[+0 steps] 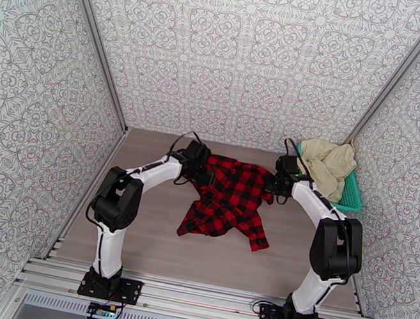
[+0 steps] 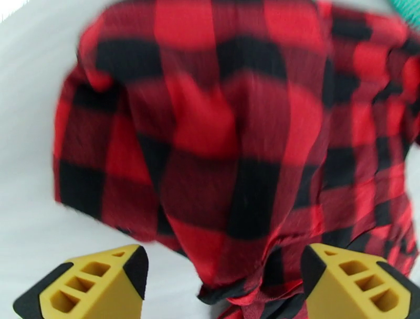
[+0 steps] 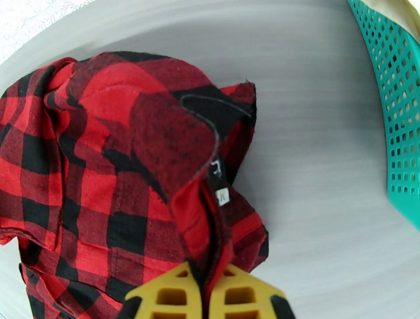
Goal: Fold and stack the mixed laundry pile
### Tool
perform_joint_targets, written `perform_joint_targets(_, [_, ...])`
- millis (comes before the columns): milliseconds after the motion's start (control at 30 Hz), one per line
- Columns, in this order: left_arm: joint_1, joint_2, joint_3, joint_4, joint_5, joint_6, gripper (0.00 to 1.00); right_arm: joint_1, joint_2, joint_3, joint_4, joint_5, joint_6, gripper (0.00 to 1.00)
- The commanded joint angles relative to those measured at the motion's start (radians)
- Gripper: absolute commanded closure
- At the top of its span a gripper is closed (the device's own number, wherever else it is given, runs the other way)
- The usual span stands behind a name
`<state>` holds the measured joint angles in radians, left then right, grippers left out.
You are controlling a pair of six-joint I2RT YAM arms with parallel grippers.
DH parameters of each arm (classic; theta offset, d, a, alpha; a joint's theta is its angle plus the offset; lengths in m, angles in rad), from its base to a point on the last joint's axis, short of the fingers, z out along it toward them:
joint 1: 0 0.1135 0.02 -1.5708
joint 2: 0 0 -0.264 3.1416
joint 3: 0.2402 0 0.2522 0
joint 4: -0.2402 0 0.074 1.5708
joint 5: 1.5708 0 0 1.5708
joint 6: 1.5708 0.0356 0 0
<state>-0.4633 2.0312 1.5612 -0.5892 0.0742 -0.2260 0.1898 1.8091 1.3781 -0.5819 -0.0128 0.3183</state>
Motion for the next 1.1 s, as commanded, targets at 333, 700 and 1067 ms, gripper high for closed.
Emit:
perform_joint_targets(333, [-0.021,0.039,0.169,0.013,-0.043,0.035,1.00,-0.007,-0.048,-0.017,0.007,-0.050,0.008,1.00])
perform_joint_targets(700, [0.198,-0.358,0.027,0.398,0.418,-0.228,1.00,-0.007,-0.271,-0.048,-0.009,-0.120,-0.003,1.00])
perform_joint_targets(1067, [0.251,-0.687,0.128,0.269,0.444,-0.185,1.00,-0.007,-0.590,0.097,-0.101,-0.033,-0.057,1.00])
